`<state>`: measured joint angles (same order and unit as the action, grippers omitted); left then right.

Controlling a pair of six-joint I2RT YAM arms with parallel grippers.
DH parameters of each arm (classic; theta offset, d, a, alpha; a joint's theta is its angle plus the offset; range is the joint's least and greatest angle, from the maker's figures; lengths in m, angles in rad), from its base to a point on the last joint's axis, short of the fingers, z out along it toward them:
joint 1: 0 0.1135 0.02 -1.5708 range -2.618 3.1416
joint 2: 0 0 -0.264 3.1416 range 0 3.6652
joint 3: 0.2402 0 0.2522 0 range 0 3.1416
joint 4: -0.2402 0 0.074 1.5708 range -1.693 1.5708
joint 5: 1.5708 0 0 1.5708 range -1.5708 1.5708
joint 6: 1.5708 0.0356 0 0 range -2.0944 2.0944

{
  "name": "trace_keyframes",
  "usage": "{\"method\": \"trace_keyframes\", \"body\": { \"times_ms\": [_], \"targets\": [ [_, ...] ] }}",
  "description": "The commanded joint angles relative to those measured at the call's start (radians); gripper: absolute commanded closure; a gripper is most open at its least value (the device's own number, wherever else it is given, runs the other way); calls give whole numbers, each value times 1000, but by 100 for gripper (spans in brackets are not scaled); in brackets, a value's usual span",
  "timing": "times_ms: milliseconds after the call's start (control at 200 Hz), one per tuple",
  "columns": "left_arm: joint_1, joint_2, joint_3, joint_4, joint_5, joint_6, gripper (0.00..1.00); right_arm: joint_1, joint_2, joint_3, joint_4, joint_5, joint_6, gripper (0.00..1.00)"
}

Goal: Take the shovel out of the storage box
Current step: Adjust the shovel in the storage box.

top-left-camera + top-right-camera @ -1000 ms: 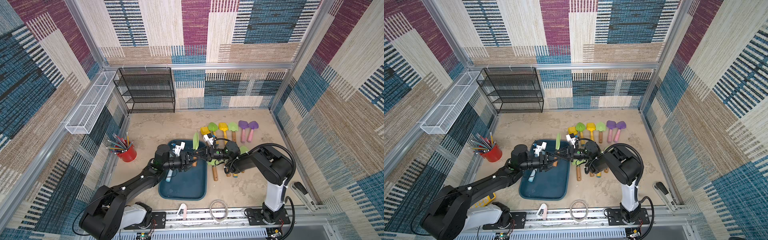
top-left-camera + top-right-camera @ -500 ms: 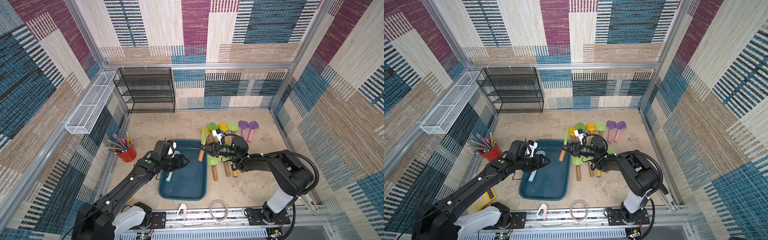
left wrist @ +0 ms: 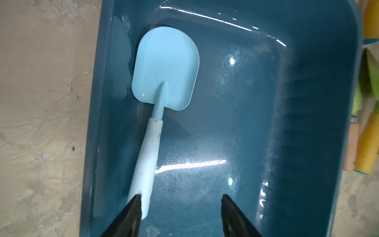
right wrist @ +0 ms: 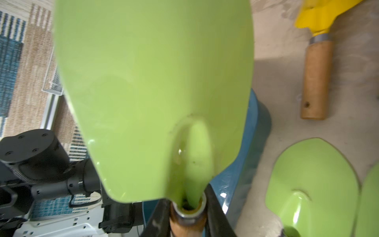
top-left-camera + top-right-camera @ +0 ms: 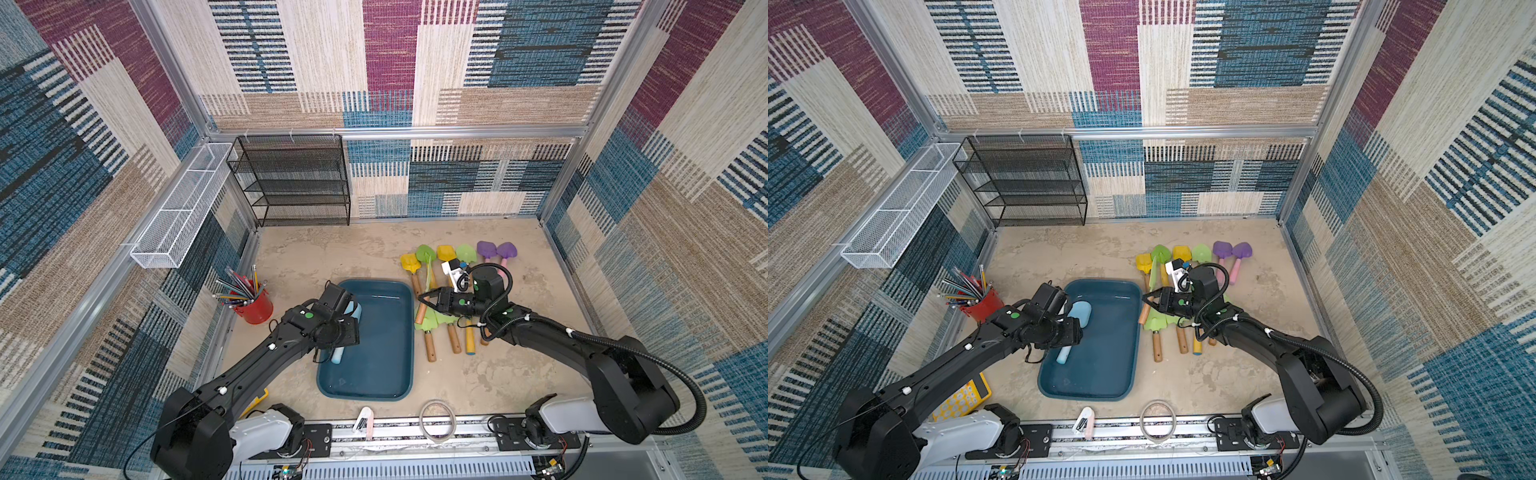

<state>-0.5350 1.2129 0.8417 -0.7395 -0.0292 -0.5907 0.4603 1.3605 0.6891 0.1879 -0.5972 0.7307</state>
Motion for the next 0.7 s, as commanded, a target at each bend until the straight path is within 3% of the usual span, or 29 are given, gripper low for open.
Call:
{"method": "trace_keyframes", "body": {
  "times_ms": [0, 696],
  "targets": [
    [-14, 38, 13, -52, -91, 21, 35, -3, -44, 21, -145, 110, -94, 77],
    [-72, 228, 18, -10, -167, 25, 35, -107, -237, 85, -541, 488, -254, 75]
  ]
}}
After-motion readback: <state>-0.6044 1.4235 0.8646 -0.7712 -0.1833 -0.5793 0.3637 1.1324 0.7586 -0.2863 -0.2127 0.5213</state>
